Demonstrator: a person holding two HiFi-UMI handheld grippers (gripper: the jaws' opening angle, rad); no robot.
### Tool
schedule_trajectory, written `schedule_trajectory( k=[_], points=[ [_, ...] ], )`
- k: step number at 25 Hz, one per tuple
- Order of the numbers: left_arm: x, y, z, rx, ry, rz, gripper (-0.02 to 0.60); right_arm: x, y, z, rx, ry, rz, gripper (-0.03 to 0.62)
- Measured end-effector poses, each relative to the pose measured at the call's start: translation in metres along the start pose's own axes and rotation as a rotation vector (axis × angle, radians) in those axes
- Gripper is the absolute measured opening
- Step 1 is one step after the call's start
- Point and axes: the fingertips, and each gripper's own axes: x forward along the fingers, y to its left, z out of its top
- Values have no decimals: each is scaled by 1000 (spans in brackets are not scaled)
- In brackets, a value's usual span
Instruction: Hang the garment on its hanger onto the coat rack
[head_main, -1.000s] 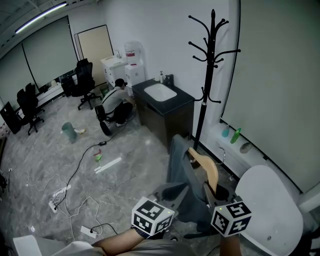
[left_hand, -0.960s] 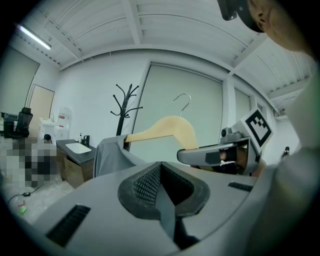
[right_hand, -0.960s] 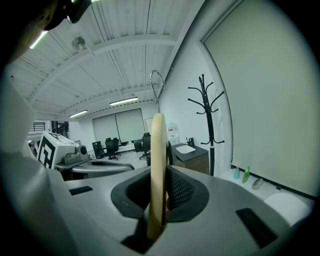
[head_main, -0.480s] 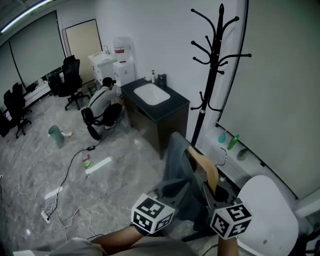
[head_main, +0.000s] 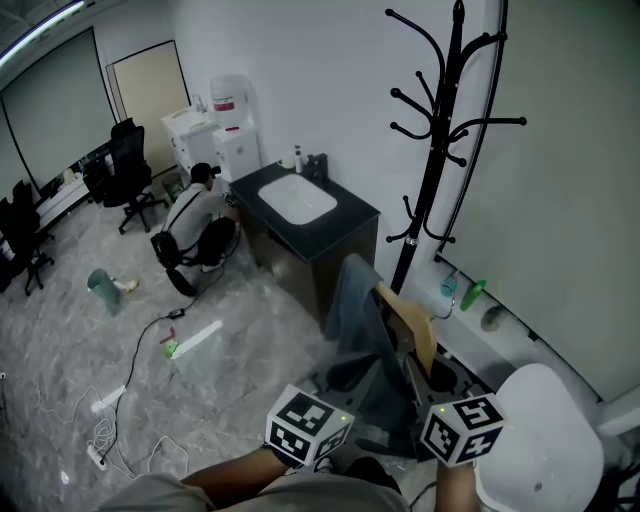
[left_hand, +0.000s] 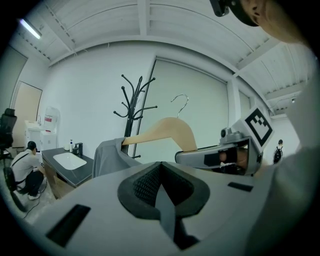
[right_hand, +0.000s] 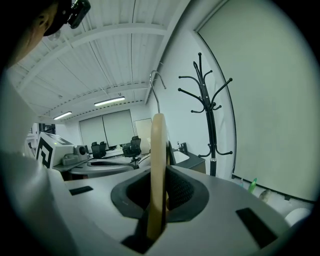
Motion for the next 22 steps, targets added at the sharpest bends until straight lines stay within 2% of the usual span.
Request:
schedule_trajectory(
  k=[8,17,22],
  points=[
    [57,69,14,-11,4,44,5,90,-45,28,33,9,27,54],
    [127,142,62,0,-22,123,5,176,-103,83,52,5,68,54],
    [164,188,80,-5,-21,139,5,235,-129,115,57,-4,72,54]
  ],
)
